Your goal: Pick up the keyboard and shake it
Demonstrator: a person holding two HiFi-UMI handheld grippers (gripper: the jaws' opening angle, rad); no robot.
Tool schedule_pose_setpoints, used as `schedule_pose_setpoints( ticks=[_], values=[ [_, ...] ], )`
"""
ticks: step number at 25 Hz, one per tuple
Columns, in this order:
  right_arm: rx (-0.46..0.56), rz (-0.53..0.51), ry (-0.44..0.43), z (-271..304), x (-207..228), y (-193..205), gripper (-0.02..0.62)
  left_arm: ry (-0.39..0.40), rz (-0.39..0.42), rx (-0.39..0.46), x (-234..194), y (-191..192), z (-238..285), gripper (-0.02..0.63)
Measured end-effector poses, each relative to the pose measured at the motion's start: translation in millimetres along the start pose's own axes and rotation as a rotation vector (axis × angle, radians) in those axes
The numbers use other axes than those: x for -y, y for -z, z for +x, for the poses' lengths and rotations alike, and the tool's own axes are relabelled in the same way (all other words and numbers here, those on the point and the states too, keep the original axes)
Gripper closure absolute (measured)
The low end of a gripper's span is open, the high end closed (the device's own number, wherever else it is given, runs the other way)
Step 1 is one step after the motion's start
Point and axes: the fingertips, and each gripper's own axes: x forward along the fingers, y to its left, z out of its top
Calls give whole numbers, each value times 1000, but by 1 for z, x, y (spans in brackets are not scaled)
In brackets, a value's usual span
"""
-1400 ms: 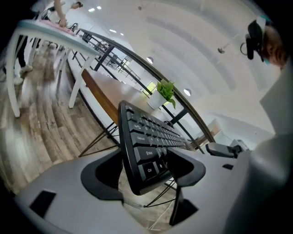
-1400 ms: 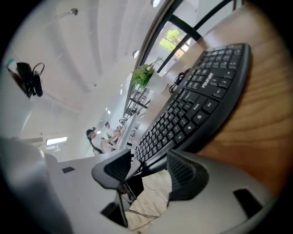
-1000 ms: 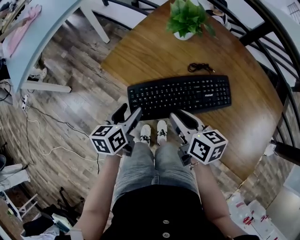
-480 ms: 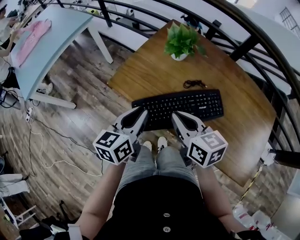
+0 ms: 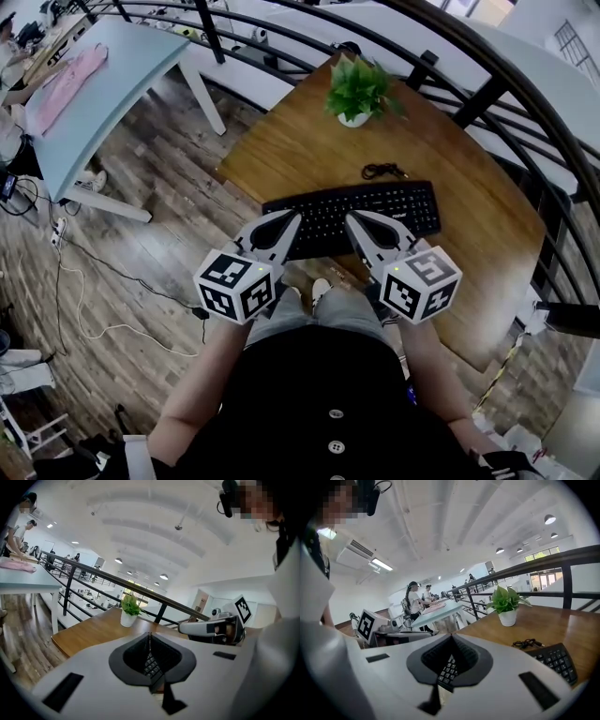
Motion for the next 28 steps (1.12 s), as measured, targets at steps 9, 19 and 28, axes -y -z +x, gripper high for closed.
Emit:
schedule_pose_setpoints(
  ticks=[9, 19, 28],
  values=[
    [-71, -48, -59, -2, -1, 0, 569, 24, 36, -14, 11, -4, 9, 584],
    [-149, -107, -79, -9, 5, 4, 570, 61, 9, -48, 16, 5, 17, 584],
    [-171, -130, -86, -14, 7, 8, 569, 84, -7, -82, 23, 13, 24, 584]
  ],
)
